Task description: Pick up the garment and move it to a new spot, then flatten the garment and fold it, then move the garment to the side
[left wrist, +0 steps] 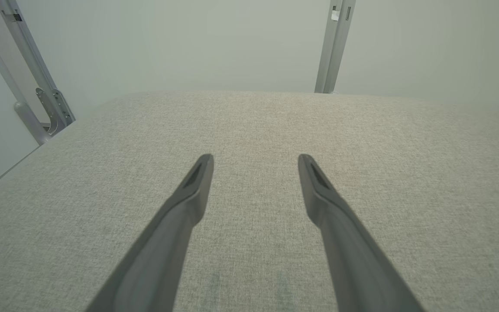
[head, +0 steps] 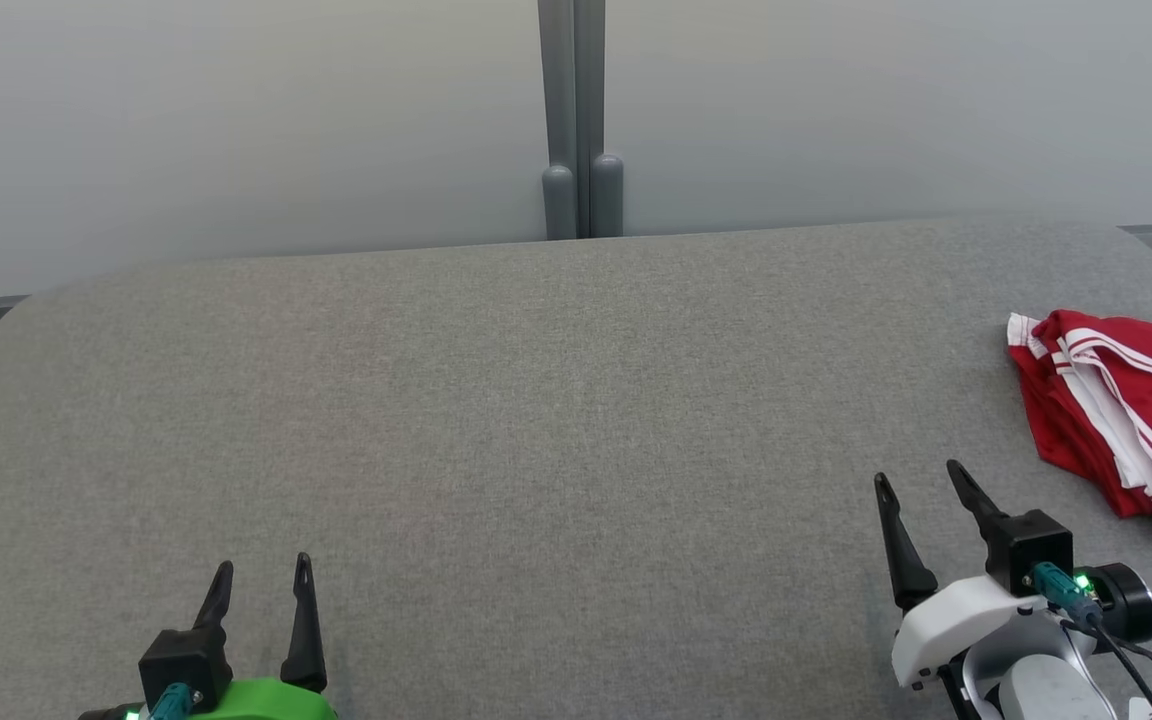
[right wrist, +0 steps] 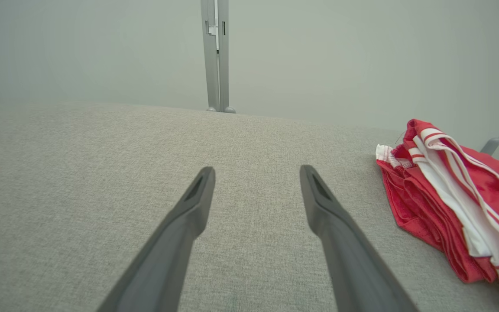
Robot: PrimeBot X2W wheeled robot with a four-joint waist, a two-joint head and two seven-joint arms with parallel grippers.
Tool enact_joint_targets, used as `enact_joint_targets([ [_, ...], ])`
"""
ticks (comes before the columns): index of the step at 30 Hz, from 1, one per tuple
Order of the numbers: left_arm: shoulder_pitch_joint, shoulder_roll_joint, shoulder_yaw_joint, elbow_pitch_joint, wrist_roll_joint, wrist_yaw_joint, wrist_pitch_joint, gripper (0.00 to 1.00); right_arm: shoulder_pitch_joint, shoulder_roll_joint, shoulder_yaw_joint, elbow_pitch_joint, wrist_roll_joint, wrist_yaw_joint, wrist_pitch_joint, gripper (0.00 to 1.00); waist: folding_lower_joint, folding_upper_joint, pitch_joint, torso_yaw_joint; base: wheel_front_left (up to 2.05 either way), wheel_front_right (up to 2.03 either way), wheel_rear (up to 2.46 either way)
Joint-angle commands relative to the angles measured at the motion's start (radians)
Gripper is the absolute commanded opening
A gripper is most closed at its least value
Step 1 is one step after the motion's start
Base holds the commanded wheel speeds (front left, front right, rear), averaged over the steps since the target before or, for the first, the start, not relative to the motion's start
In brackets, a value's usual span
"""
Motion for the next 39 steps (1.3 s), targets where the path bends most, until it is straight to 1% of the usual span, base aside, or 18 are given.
enact_joint_targets([
  [1,0.009,0.002,0.000,0.001,0.001,-0.004,0.001,1.00,0.012,0.000,0.003,-0.006,0.007,-0.002,-0.002,1.00,0.0000,0.0000,-0.001,0.001,0.00,0.00,0.00],
  [7,0.008,0.002,-0.006,0.005,0.006,-0.007,0.001,1.00,0.019,0.000,0.009,-0.002,0.018,-0.002,-0.002,1.00,0.0000,0.0000,-0.002,0.003,0.00,0.00,0.00],
  [8,0.011,0.003,0.000,0.002,0.004,-0.003,0.001,1.00,0.014,0.000,0.016,0.000,0.018,-0.002,-0.002,1.00,0.0000,0.0000,-0.001,-0.022,0.00,0.00,0.00],
  [19,0.007,0.002,-0.007,0.000,0.001,0.004,0.001,1.00,0.009,-0.002,0.022,0.020,0.028,-0.002,-0.002,1.00,0.0000,0.0000,0.008,-0.025,0.00,0.00,0.00],
  [24,0.009,0.002,-0.011,-0.002,-0.008,0.000,0.001,1.00,0.016,-0.001,0.033,0.020,0.045,-0.002,-0.002,1.00,0.0000,0.0000,0.013,-0.027,0.00,0.00,0.00],
  [25,0.006,0.002,-0.016,-0.008,-0.013,-0.011,0.001,1.00,0.016,0.000,0.042,0.012,0.047,-0.002,-0.002,1.00,0.0000,0.0000,0.014,-0.027,0.00,0.00,0.00],
  [26,0.001,-0.001,-0.015,-0.004,-0.008,-0.009,0.000,0.00,0.006,0.002,0.041,0.019,0.042,0.000,0.000,0.00,0.0000,0.0000,0.014,-0.027,0.00,0.00,0.00],
  [29,0.005,-0.005,-0.015,0.024,-0.009,-0.009,0.001,0.00,0.020,0.007,0.040,0.043,0.043,0.000,0.003,0.00,0.0000,0.0000,0.014,-0.027,0.00,0.00,0.00],
  [32,-0.011,-0.005,0.001,0.028,-0.066,-0.012,0.025,0.00,0.006,0.007,0.020,0.048,0.104,0.000,0.029,0.00,0.0000,0.0000,0.015,-0.027,0.00,0.00,0.00],
  [33,-0.011,-0.005,0.001,0.028,-0.066,-0.012,0.025,0.00,0.006,0.007,0.020,0.048,0.104,0.000,0.029,0.00,0.0000,0.0000,0.015,-0.027,0.00,0.00,0.00],
  [39,-0.017,-0.004,0.008,0.011,-0.189,-0.018,0.054,0.00,0.008,0.006,0.011,0.027,0.237,0.000,0.061,0.00,0.0000,0.0000,0.017,-0.026,0.00,0.00,0.00],
])
